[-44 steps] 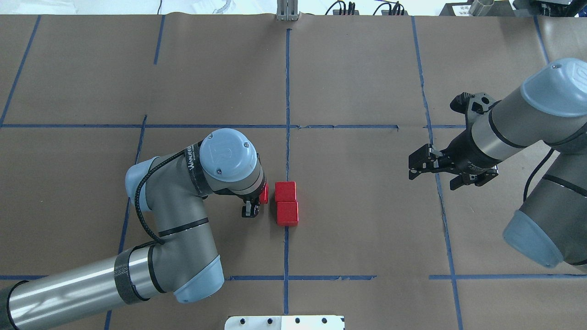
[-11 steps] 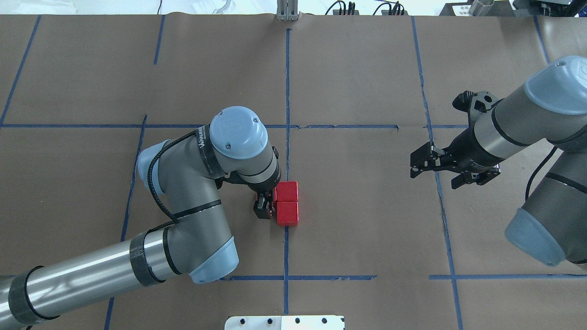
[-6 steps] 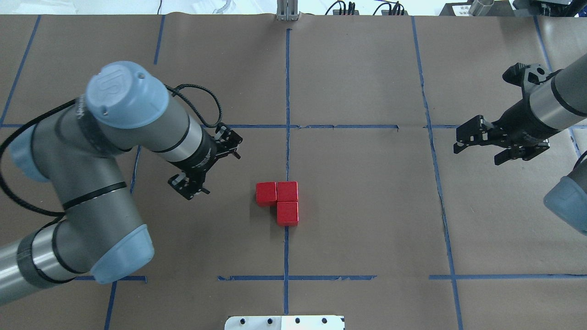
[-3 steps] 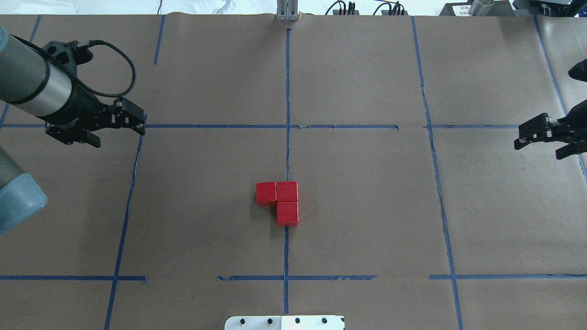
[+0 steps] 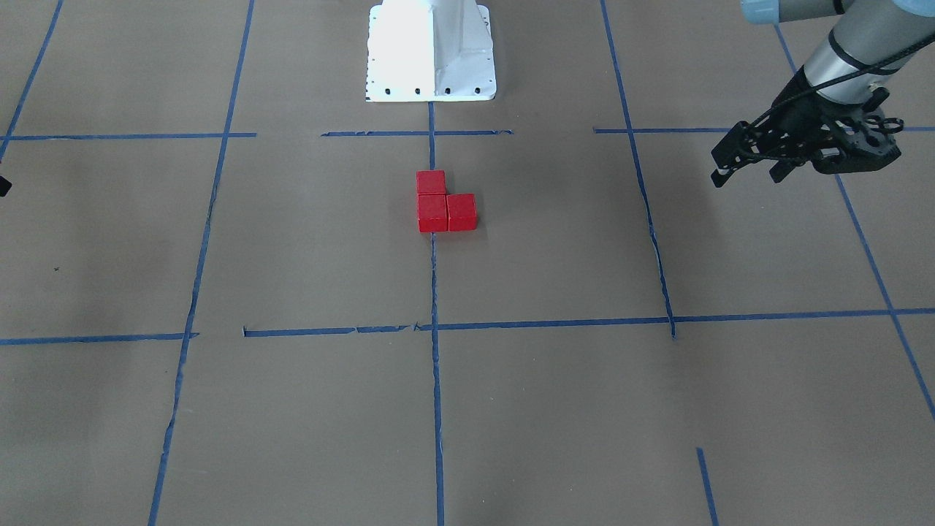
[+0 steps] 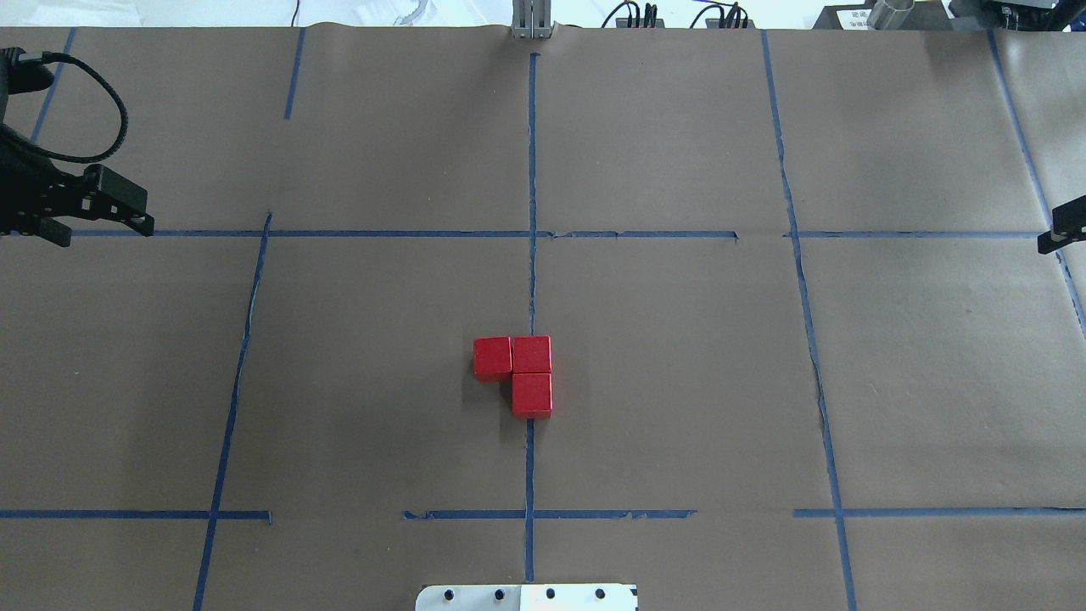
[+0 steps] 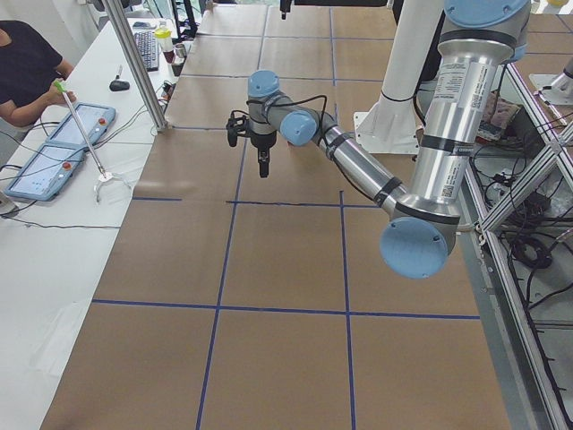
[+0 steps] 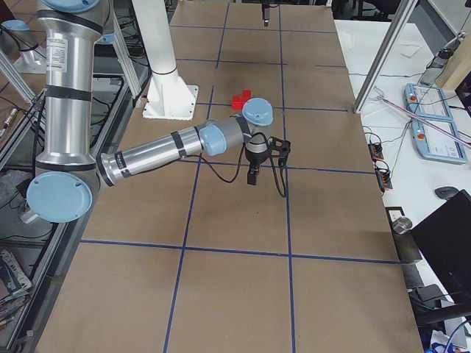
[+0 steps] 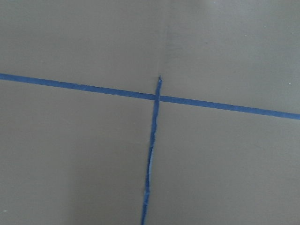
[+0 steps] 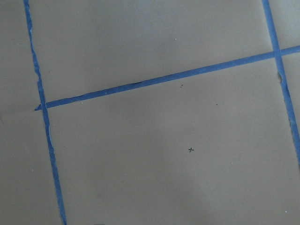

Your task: Form red blocks into L shape at center

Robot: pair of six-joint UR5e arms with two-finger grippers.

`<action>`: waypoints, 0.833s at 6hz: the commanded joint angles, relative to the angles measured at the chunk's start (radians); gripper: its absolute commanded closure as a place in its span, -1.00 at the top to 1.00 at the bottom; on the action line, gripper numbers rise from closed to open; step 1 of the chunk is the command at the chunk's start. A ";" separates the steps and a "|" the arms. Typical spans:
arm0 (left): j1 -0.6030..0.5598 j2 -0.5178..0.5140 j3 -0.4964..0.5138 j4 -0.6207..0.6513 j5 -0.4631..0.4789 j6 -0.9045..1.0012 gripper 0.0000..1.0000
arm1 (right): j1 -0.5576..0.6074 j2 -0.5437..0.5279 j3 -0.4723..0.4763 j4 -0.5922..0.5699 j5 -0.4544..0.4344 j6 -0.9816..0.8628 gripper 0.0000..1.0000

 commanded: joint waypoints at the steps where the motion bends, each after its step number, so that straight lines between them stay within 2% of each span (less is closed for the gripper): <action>1: -0.052 0.061 0.034 0.001 -0.006 0.198 1.00 | 0.089 -0.005 -0.070 0.000 0.040 -0.145 1.00; 2: -0.130 0.087 0.071 0.004 -0.004 0.341 1.00 | 0.136 0.000 -0.123 -0.001 0.063 -0.223 1.00; 5: -0.360 0.112 0.253 0.003 -0.015 0.756 1.00 | 0.193 -0.026 -0.152 -0.003 0.065 -0.305 1.00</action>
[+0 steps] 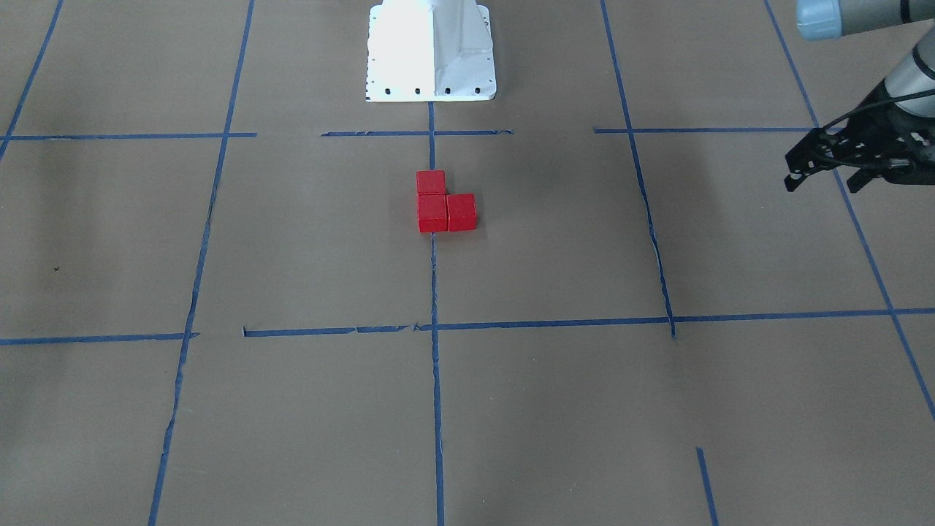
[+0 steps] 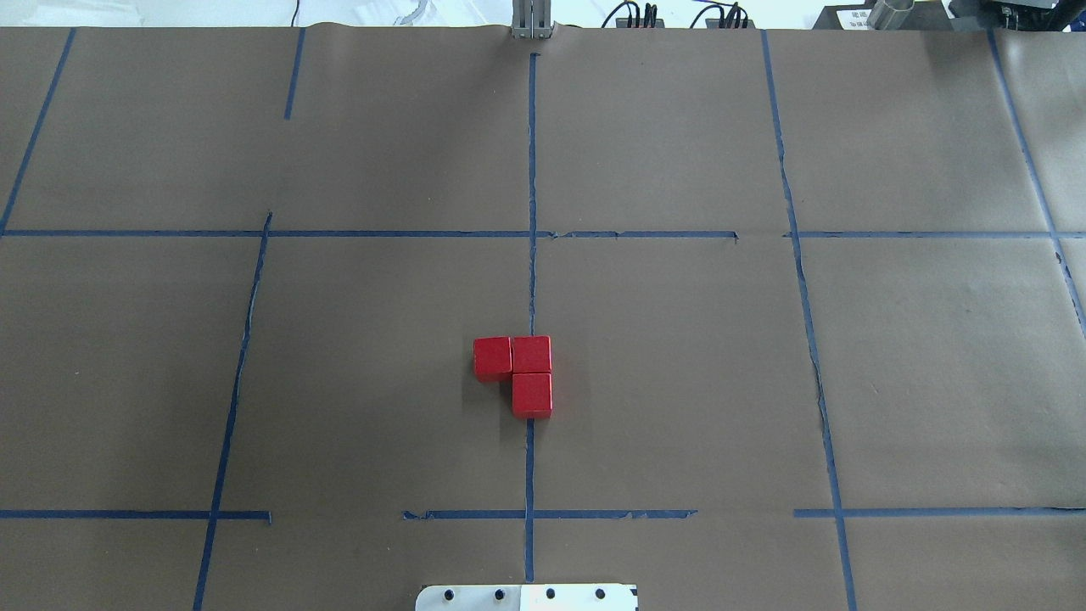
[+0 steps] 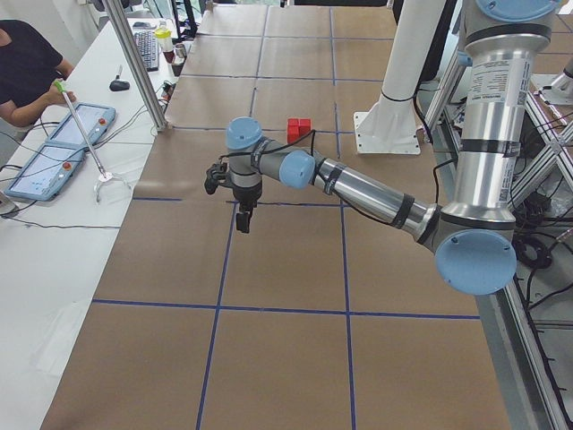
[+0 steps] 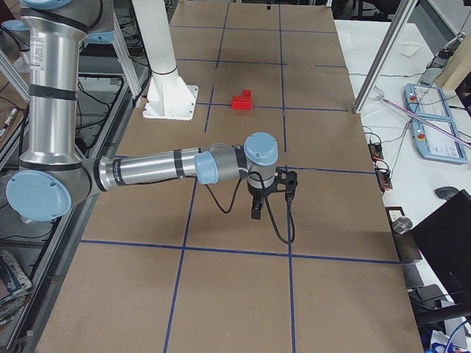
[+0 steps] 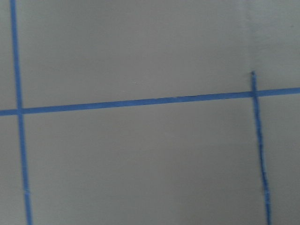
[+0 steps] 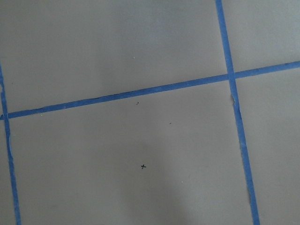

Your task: Form red blocks into L shape at center

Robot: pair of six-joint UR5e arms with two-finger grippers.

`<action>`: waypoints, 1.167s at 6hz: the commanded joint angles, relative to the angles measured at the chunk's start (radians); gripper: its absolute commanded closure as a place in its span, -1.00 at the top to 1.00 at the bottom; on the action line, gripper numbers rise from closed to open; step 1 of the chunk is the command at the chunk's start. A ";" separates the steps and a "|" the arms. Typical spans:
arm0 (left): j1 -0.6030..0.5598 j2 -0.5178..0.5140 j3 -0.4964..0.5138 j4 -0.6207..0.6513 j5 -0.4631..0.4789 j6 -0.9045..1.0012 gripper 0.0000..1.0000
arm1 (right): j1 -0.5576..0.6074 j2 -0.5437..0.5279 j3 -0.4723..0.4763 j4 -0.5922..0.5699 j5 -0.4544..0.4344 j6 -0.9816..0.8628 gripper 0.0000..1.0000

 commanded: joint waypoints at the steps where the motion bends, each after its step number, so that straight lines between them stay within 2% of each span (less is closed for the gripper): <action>1: -0.174 0.034 0.172 -0.014 -0.114 0.229 1.00 | 0.021 -0.035 -0.002 0.001 0.001 -0.054 1.00; 2: -0.229 0.048 0.201 -0.014 -0.166 0.314 1.00 | 0.022 -0.037 -0.002 0.001 0.001 -0.086 1.00; 3: -0.233 0.079 0.195 -0.017 -0.159 0.314 1.00 | 0.021 -0.035 -0.006 0.009 0.001 -0.089 1.00; 7: -0.230 0.065 0.181 -0.012 -0.133 0.310 1.00 | 0.021 -0.048 0.003 0.009 0.007 -0.094 1.00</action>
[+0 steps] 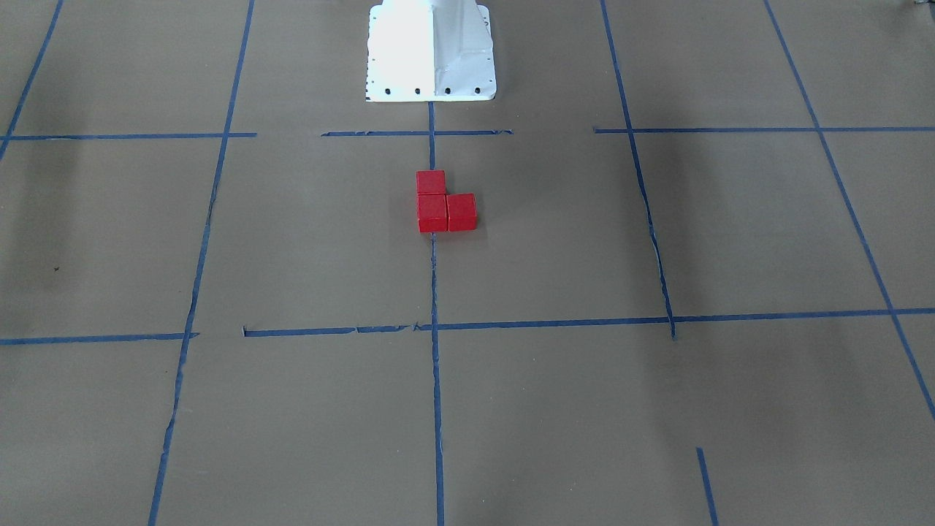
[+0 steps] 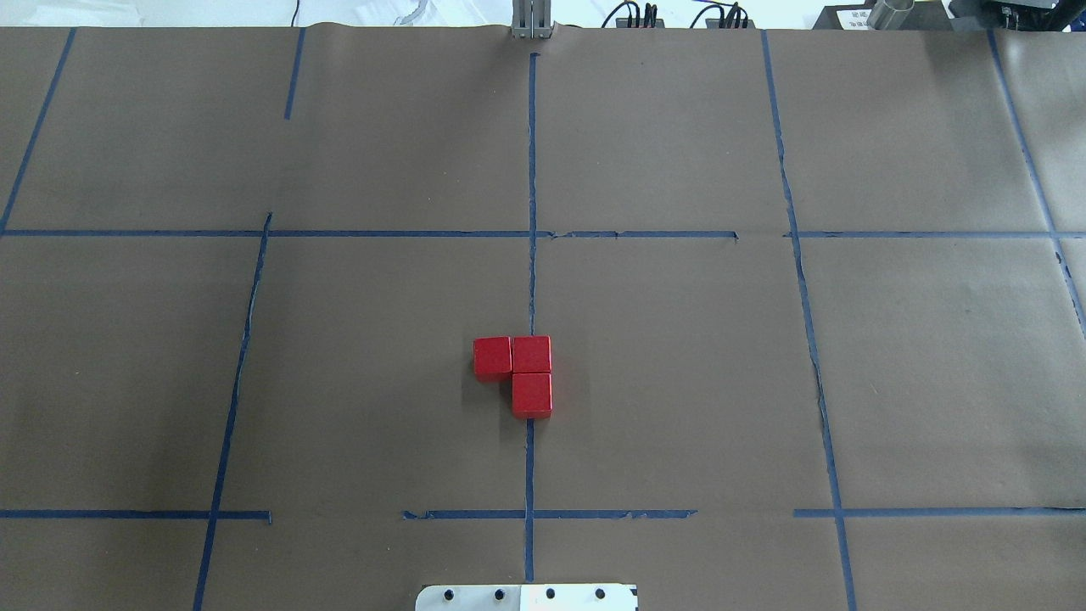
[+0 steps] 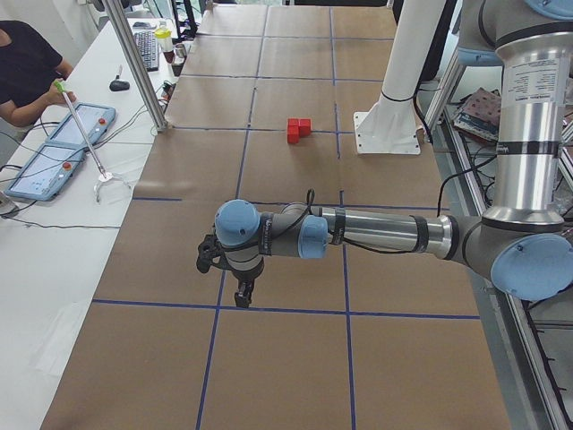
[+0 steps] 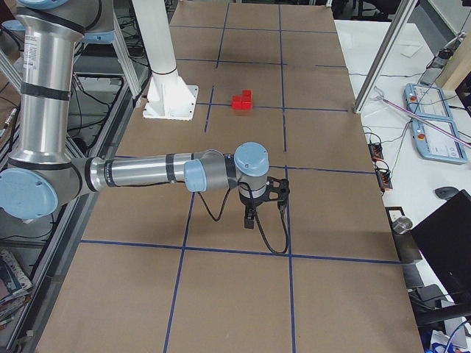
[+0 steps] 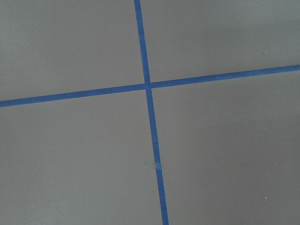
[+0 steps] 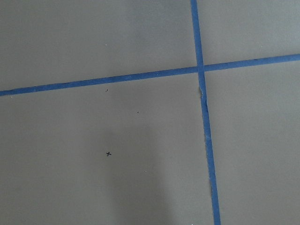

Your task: Form red blocks into L shape at center

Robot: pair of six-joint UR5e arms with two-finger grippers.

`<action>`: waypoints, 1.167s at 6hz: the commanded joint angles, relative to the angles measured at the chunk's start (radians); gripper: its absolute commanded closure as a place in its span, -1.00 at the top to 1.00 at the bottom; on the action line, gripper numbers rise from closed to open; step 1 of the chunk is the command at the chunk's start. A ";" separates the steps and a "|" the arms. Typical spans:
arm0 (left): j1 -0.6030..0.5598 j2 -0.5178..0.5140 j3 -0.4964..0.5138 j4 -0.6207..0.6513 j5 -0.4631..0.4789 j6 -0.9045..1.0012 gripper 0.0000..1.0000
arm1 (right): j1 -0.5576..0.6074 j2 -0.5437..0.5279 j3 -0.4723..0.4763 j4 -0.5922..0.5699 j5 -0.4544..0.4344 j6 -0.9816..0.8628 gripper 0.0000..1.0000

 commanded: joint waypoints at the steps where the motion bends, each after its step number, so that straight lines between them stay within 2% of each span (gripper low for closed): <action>1: 0.008 -0.006 0.001 0.009 0.063 -0.002 1.00 | 0.000 -0.001 0.000 -0.008 0.002 -0.037 1.00; 4: 0.010 -0.001 0.007 0.064 0.075 0.003 1.00 | 0.002 -0.032 -0.003 -0.011 0.023 -0.079 1.00; 7: 0.008 0.009 0.024 0.064 0.022 0.001 1.00 | 0.002 -0.056 0.006 -0.008 0.008 -0.082 1.00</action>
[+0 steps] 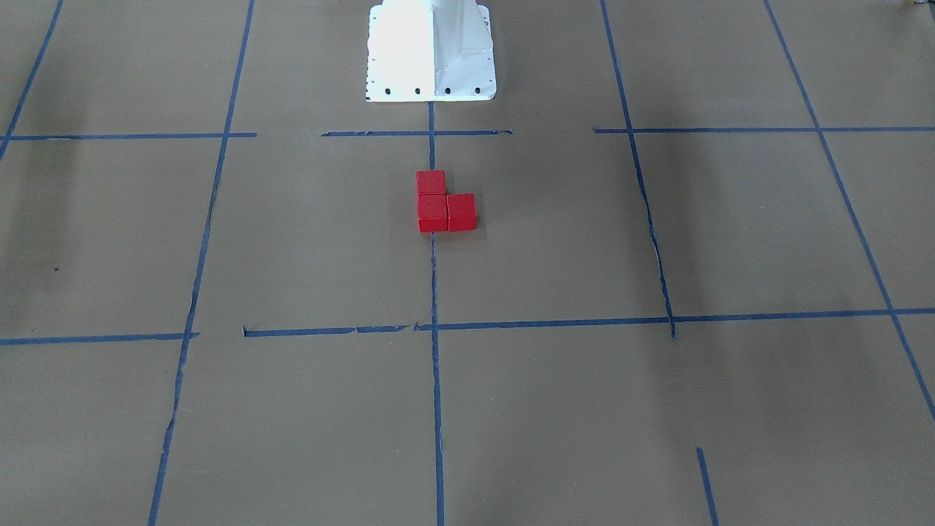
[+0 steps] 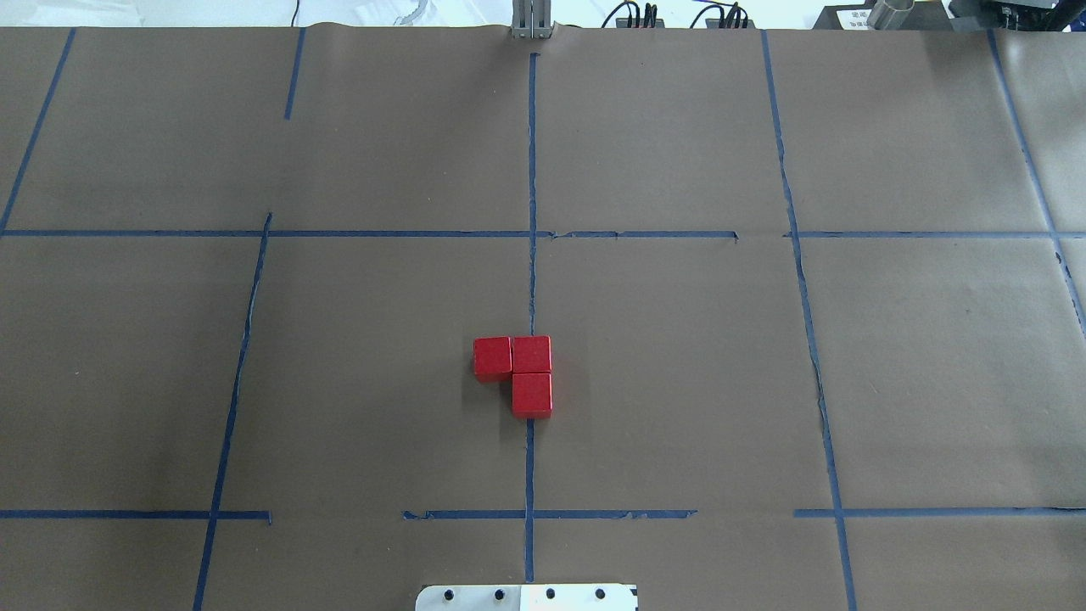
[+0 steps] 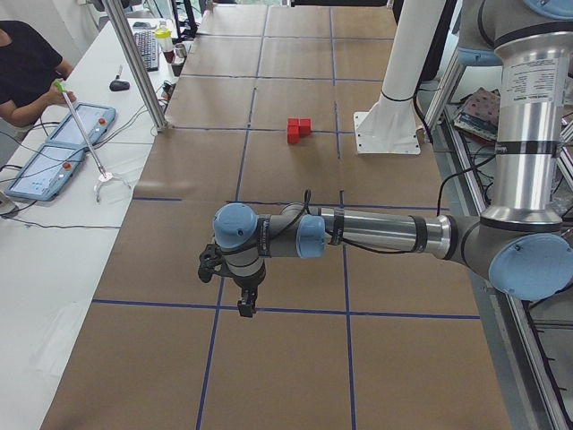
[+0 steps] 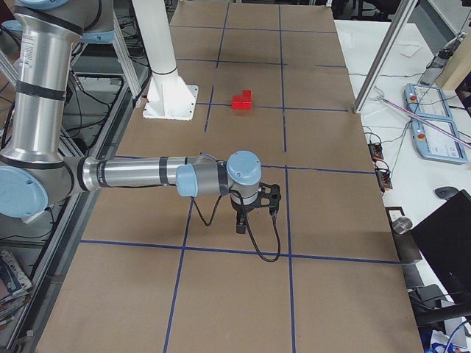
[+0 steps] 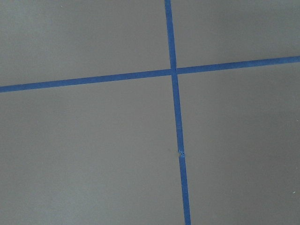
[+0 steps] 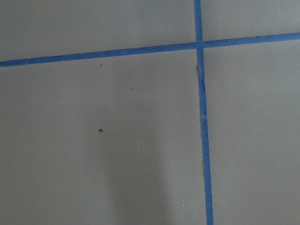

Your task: Form red blocks into L shape at center

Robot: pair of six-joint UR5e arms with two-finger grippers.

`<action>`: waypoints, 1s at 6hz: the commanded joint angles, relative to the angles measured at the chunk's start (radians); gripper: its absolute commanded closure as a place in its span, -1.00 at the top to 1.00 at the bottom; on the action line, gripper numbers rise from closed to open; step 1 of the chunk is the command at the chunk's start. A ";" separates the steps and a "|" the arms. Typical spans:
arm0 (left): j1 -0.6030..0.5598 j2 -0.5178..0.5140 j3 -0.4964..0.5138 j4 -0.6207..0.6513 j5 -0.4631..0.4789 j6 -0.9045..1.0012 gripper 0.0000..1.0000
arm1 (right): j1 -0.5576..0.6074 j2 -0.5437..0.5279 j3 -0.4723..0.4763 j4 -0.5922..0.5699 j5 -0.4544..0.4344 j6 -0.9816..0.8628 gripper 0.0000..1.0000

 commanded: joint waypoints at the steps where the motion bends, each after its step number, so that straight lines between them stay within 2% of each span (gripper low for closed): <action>1: 0.000 0.001 0.001 0.001 -0.011 -0.002 1.00 | 0.001 -0.007 0.001 0.000 -0.022 -0.015 1.00; 3: 0.001 -0.011 0.012 0.000 0.000 -0.003 1.00 | -0.001 -0.024 -0.002 -0.001 -0.033 -0.107 1.00; 6: 0.001 -0.008 0.006 -0.002 -0.007 -0.005 1.00 | 0.001 -0.007 -0.003 -0.046 -0.033 -0.102 1.00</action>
